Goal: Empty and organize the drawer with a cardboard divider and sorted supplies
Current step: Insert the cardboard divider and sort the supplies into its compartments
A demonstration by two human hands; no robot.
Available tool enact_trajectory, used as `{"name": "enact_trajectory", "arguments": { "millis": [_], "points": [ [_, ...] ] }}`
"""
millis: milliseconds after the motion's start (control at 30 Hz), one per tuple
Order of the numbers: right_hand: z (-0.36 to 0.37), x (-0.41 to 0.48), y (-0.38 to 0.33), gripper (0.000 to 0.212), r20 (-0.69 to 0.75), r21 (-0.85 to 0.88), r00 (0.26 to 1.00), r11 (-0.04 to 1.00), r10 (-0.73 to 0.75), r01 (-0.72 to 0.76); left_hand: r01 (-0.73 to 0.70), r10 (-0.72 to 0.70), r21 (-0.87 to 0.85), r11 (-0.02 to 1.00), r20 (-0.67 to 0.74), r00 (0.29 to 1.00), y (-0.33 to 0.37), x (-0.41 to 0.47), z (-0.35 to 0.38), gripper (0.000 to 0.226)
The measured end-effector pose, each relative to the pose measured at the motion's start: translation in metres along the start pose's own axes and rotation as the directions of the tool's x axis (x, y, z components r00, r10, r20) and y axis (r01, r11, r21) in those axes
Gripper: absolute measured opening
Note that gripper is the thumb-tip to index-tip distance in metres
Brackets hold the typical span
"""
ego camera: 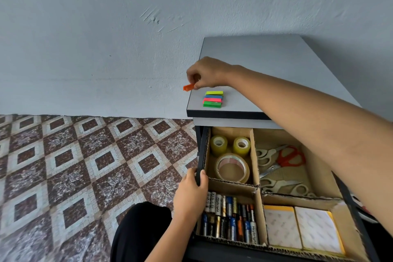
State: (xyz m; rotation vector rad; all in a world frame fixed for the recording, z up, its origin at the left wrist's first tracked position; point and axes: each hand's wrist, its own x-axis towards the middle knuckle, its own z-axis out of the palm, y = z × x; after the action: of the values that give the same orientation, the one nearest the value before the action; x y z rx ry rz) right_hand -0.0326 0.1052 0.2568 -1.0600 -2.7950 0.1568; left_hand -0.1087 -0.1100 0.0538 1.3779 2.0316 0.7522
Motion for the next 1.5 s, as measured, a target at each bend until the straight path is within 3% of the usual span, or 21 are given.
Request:
{"name": "enact_trajectory", "arguments": {
  "millis": [100,200,300,500,633,800,1167,1300,1400,1500],
  "points": [
    [-0.008,-0.032,-0.005,0.019,-0.102,0.175,0.989,0.981,0.108,-0.089,0.012,-0.012,-0.009,1.000,0.013,1.000,-0.001,0.000,0.000,0.042],
    [-0.008,-0.084,-0.014,0.018,-0.111,0.362,0.966,0.915,0.233,-0.179,0.016,-0.016,0.000,1.000,0.008,1.000,-0.002,0.001,0.000,0.041],
    [0.002,-0.149,-0.023,0.018,-0.023,0.538,0.940,0.797,0.339,-0.274,0.003,-0.003,-0.009,1.000,0.006,1.000,0.002,-0.002,-0.001,0.037],
    [0.054,-0.256,-0.033,0.013,0.263,0.600,0.836,0.597,0.482,-0.533,-0.004,0.004,-0.009,1.000,-0.014,1.000,0.010,-0.007,-0.004,0.039],
    [0.090,-0.299,-0.039,0.013,0.383,0.528,0.731,0.516,0.565,-0.675,0.006,-0.006,0.016,1.000,-0.002,1.000,0.010,-0.007,-0.004,0.042],
    [0.126,-0.309,-0.051,0.019,0.434,0.380,0.636,0.511,0.638,-0.771,0.028,-0.028,0.034,0.999,0.005,1.000,0.003,-0.002,-0.003,0.047],
    [0.159,-0.289,-0.065,0.022,0.425,0.310,0.539,0.443,0.727,-0.842,0.030,-0.030,0.010,0.999,-0.012,0.999,0.007,-0.007,-0.004,0.047],
    [0.158,-0.286,-0.066,0.024,0.414,0.278,0.523,0.443,0.745,-0.852,0.030,-0.029,0.023,0.999,-0.022,0.999,0.011,-0.010,-0.004,0.045],
    [0.160,-0.284,-0.067,0.014,0.389,0.230,0.544,0.493,0.744,-0.839,0.033,-0.032,0.022,0.999,-0.028,0.999,0.011,-0.009,-0.004,0.046],
    [0.161,-0.284,-0.066,0.027,0.377,0.224,0.541,0.493,0.752,-0.841,0.039,-0.038,0.032,0.999,-0.026,0.999,0.009,-0.008,-0.004,0.046]
  ]
}}
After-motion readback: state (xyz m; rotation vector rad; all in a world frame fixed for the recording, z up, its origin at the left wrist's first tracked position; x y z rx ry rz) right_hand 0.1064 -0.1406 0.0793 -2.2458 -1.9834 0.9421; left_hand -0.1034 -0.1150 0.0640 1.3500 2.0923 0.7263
